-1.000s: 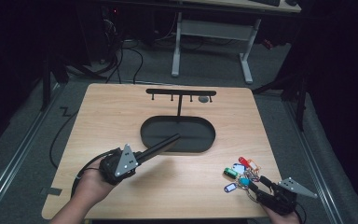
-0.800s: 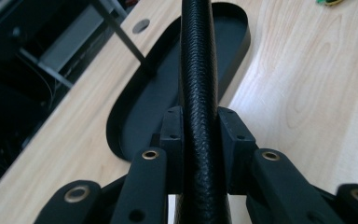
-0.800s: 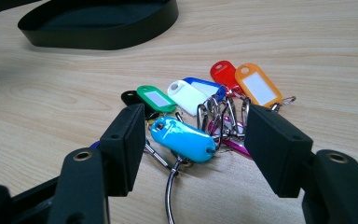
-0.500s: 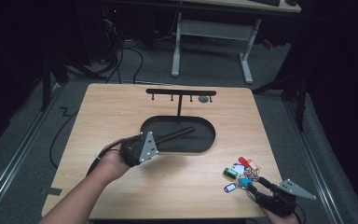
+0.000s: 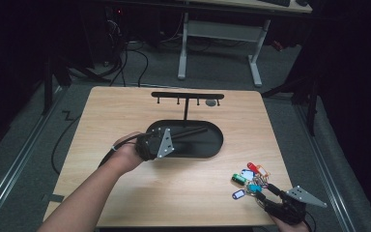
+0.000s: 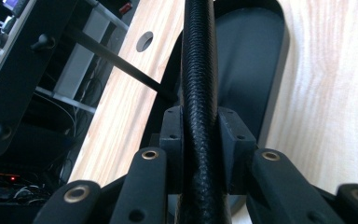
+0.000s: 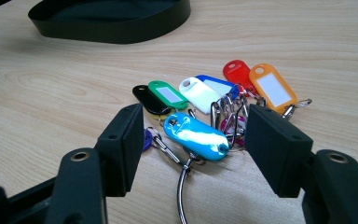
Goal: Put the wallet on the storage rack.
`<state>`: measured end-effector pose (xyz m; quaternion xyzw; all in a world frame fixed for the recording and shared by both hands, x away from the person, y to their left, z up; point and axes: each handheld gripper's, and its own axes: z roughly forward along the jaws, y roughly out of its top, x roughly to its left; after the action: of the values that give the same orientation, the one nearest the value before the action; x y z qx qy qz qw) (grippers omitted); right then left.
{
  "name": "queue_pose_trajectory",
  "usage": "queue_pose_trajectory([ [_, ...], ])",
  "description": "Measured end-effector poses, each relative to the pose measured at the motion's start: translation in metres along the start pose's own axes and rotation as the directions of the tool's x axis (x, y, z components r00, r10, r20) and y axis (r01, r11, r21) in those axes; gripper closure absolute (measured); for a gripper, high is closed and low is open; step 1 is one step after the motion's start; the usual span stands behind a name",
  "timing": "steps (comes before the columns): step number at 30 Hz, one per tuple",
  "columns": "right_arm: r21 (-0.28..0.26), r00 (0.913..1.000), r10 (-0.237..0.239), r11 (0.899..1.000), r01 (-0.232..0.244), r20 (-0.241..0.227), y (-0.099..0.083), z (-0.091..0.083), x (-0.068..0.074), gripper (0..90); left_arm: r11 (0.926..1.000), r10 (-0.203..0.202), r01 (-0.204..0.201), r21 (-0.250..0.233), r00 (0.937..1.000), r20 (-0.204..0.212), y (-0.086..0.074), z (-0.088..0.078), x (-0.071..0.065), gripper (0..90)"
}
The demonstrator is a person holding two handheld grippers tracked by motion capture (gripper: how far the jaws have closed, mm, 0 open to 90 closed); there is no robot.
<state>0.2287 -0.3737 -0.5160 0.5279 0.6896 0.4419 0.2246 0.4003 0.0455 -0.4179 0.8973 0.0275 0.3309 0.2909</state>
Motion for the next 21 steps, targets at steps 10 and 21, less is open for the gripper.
queue_pose_trajectory([
  [10, 0.000, 0.9999, 0.002, 1.000, -0.002, -0.011, 0.000, 0.001, -0.002, 38.2, 0.9980, 0.062, -0.062, 0.014, 0.9980, -0.007, 0.010, 0.035, 0.009, 74.5],
  [21, 0.001, 0.9999, 0.009, 1.000, -0.009, -0.009, -0.001, 0.000, -0.004, 38.2, 0.9986, 0.053, -0.053, -0.005, 0.9985, 0.012, 0.011, 0.064, 0.020, 74.5],
])
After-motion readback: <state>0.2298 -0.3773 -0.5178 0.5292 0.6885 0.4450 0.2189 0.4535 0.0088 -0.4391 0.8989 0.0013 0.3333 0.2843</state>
